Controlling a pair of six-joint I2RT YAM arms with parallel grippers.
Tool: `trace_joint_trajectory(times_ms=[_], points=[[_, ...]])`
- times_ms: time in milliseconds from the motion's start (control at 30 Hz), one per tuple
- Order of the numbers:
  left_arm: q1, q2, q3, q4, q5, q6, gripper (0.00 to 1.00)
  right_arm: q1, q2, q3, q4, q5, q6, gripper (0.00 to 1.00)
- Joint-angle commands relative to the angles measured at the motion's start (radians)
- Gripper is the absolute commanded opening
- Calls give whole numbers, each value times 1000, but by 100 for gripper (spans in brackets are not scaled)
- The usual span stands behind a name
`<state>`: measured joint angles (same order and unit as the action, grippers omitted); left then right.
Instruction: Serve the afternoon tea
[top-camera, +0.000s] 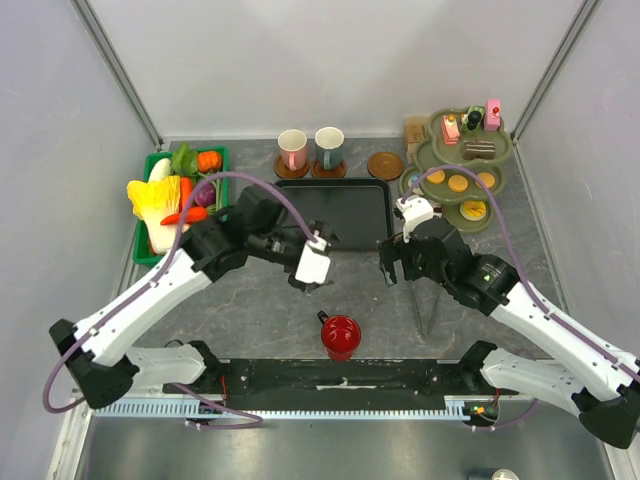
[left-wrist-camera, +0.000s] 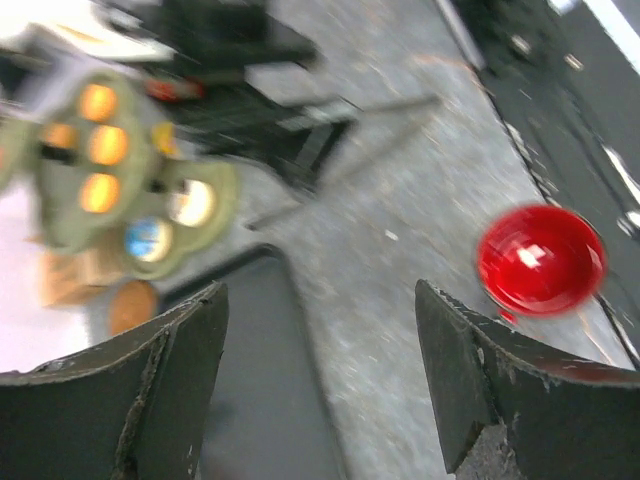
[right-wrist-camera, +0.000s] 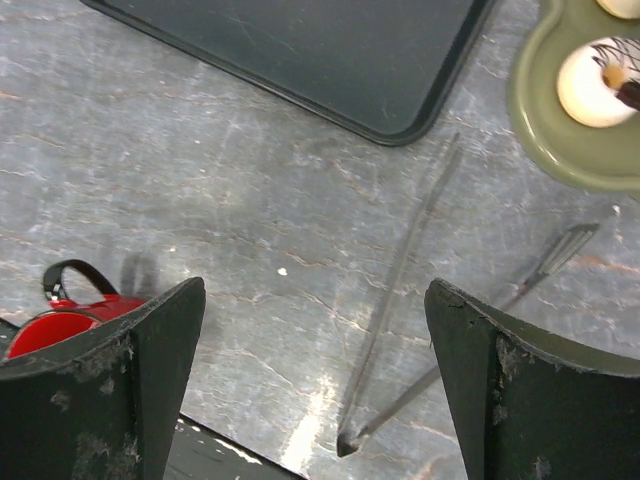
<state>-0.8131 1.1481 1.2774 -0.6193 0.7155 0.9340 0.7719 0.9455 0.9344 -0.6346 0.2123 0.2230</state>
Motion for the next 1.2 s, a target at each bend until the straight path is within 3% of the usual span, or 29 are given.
trace_joint_trajectory(times_ms=[0,233,400,567,1167], points=[[6,79,7,-462,70,376,80,0,-11,40,-53,102,-33,98],[5,201,-47,-471,-34,387,81,0,-13,63,-88,82,-21,98],[6,462,78,-588,-16,377,79,0,-25,52,-89,88,-11,98],[3,565,105,-563,-5,368,77,0,-53,38,-88,127,-19,98],[-31,568,-55,-347,-25,229,69,-2,-99,67,-132,182,-30,98]])
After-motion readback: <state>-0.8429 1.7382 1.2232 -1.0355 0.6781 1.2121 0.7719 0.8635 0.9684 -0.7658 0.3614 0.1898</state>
